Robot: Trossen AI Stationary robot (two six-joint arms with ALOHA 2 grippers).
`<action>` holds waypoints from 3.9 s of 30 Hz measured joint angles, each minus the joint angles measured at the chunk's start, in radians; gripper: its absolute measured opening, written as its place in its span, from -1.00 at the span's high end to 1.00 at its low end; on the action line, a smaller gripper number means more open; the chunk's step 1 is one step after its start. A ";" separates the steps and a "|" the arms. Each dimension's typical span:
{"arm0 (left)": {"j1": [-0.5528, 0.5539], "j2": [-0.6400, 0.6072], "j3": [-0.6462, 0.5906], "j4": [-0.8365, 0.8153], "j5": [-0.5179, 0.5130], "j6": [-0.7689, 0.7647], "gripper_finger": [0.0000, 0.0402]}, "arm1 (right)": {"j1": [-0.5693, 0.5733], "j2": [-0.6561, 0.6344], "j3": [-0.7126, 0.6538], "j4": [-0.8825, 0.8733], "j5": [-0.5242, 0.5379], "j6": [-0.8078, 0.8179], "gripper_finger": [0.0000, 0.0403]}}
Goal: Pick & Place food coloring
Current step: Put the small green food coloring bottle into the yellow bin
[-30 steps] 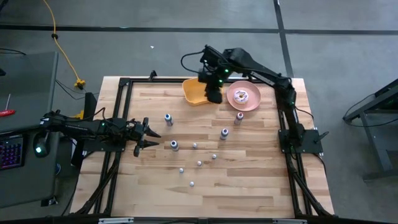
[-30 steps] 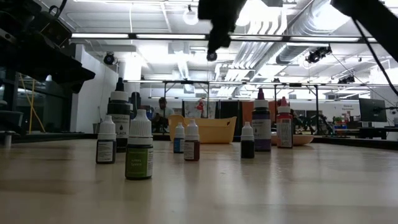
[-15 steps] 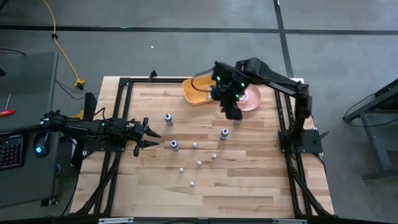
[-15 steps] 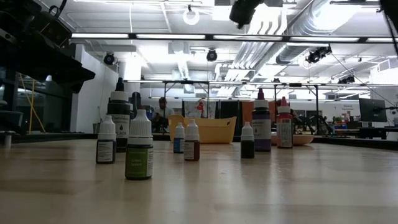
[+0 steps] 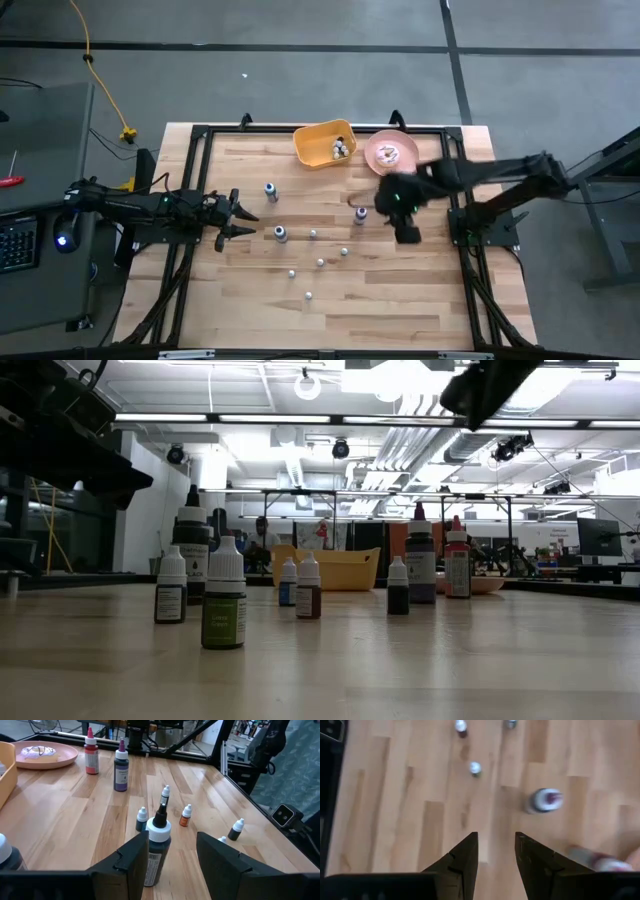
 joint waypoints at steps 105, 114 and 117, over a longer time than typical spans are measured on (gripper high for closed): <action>0.000 0.000 0.000 0.000 0.000 0.000 0.19 | 0.153 0.403 -0.390 1.014 0.158 0.268 0.41; 0.000 0.000 0.000 0.000 0.000 0.000 0.19 | 0.153 0.403 -0.390 1.020 0.161 0.269 0.41; 0.000 0.000 0.000 0.000 -0.001 0.000 0.19 | 0.153 0.403 -0.390 1.020 0.161 0.269 0.43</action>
